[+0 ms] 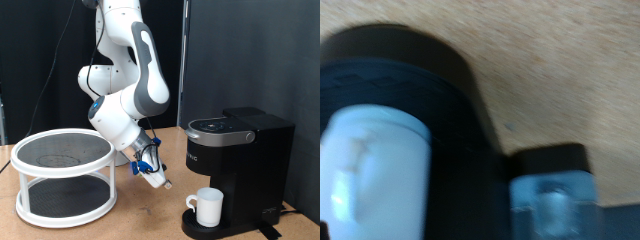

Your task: Make a cup of coffee with the keurig machine

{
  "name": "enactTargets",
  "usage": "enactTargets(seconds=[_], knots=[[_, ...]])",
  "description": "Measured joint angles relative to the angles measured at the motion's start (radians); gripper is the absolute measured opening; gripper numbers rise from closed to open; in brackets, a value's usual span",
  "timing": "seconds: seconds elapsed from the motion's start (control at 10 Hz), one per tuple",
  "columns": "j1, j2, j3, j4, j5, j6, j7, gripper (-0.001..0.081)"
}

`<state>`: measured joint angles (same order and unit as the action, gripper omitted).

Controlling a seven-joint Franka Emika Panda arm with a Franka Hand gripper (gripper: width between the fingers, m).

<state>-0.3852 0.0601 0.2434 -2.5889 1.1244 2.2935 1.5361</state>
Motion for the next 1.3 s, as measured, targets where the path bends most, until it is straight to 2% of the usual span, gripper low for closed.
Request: enactTargets(seconds=[0.3,0.8,1.0,1.3], knots=[[-0.031,-0.099,-0.035,-0.043,-0.032,-0.165,-0.031,0.0734],[-0.049,-0.274,-0.077,-0.068,-0.035,-0.335,-0.006,0.0734],[-0.049,-0.271,-0.076,-0.069,-0.042,-0.341,-0.007,0.0734],[-0.049,-0.340,-0.092,-0.071,-0.045,-0.467,-0.002,0.0734]])
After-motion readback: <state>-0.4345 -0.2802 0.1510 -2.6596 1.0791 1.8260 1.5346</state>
